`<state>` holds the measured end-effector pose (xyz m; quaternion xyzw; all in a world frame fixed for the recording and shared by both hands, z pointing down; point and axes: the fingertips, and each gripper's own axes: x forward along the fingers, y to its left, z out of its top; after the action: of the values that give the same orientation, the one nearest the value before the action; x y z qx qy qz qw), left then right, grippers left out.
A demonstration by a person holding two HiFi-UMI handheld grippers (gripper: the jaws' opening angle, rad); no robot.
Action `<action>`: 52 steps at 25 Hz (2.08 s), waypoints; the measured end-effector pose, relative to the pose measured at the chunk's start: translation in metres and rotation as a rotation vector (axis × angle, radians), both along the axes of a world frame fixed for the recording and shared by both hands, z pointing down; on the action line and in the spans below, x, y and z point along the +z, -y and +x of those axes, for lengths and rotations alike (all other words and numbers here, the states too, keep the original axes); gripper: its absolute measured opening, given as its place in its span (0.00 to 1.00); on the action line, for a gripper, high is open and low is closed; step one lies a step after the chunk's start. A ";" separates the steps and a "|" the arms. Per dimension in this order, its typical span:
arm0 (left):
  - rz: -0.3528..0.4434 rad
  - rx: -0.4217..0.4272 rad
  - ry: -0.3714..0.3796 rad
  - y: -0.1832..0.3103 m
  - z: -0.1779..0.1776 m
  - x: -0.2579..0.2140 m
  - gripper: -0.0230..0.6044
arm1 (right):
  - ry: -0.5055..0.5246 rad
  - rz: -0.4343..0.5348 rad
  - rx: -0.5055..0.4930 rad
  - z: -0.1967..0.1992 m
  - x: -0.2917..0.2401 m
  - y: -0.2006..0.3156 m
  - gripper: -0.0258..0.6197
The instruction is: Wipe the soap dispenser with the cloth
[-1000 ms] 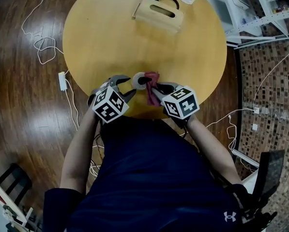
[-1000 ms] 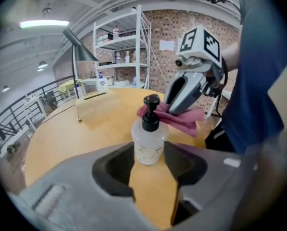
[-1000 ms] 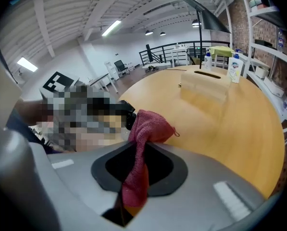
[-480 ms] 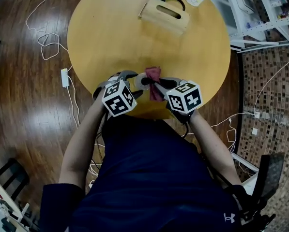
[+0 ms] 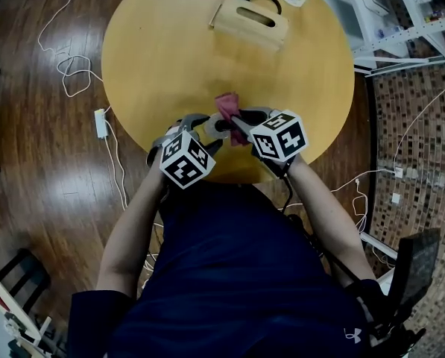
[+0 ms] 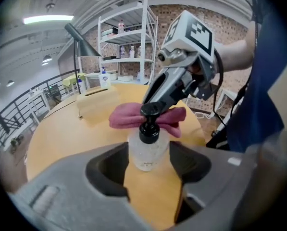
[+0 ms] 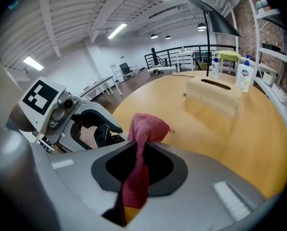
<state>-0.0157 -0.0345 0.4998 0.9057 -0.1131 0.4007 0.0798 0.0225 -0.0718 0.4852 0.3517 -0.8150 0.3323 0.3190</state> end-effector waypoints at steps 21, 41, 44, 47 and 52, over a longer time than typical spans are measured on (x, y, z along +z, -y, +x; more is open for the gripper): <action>0.022 0.049 0.080 0.003 -0.028 0.004 0.42 | 0.003 -0.038 -0.040 -0.010 0.002 -0.034 0.13; -0.008 -0.060 0.021 -0.007 -0.021 0.006 0.46 | -0.035 0.002 0.000 -0.007 -0.004 -0.010 0.13; 0.023 -0.088 0.042 0.000 -0.022 0.008 0.40 | -0.048 0.000 -0.014 -0.014 -0.001 0.004 0.13; 0.018 -0.084 0.055 0.003 -0.029 0.008 0.40 | -0.050 -0.007 -0.026 -0.016 0.001 -0.009 0.13; -0.026 -0.093 0.023 0.000 -0.040 0.006 0.42 | -0.002 -0.048 -0.011 -0.015 0.001 -0.032 0.13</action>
<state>-0.0557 -0.0350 0.5056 0.8938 -0.1506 0.4082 0.1089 0.0079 -0.0403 0.4861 0.3400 -0.8084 0.3496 0.3297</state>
